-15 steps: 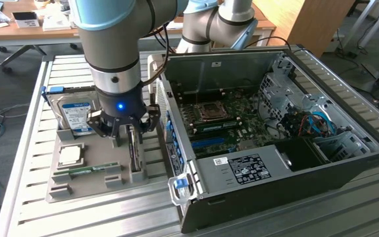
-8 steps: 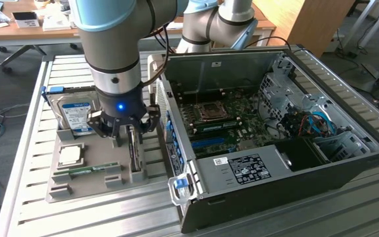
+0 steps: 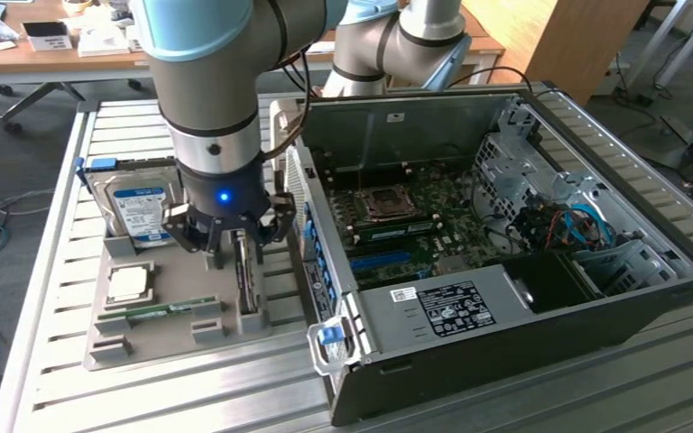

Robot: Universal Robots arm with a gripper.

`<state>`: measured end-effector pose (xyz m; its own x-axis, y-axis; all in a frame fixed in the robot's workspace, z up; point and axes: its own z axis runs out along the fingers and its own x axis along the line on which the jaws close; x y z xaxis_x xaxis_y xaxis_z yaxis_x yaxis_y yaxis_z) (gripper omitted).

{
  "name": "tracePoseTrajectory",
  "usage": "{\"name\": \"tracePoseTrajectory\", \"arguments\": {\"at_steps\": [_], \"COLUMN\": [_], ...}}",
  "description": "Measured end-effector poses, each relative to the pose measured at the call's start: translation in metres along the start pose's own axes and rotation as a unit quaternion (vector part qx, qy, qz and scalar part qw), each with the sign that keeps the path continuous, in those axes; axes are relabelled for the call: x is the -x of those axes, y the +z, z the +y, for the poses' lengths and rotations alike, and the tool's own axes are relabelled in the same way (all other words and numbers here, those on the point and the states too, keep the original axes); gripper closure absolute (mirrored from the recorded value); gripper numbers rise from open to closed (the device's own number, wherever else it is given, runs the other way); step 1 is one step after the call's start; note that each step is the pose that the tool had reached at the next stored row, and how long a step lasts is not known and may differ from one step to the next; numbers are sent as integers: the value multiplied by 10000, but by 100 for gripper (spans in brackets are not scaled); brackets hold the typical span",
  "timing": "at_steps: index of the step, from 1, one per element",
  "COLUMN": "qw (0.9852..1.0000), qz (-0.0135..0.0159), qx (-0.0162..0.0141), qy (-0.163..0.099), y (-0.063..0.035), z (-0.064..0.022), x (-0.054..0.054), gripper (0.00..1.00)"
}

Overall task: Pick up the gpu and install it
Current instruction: 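Pick up the gpu and move the gpu toward the slot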

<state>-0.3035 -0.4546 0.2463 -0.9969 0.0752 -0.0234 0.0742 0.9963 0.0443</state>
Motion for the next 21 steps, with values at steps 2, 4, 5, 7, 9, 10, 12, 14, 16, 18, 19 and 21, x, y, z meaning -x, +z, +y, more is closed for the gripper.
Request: {"name": "tracePoseTrajectory", "arguments": {"at_steps": [2,4,5,7,9,10,12,14,16,18,19,21], "qw": [10000,10000,10000,10000,10000,10000,10000,10000,10000,10000,10000,10000], "qz": [0,0,0,0,0,1,1,0,-1,0,0,0], "qx": [0,0,0,0,0,-1,-1,0,1,0,1,0], "qy": [0,0,0,0,0,0,0,0,0,0,-1,-1], "y": [25,47,58,76,90,93,93,95,99,102,103,111], "z": [-1,-2,-3,-4,-4,-5,-5,-4,5,16,19,21], "x": [0,-1,-1,-2,-2,-2,-2,-2,-2,-4,-3,-4], "gripper": [47,47,47,47,47,47,47,47,47,47,47,47]}}
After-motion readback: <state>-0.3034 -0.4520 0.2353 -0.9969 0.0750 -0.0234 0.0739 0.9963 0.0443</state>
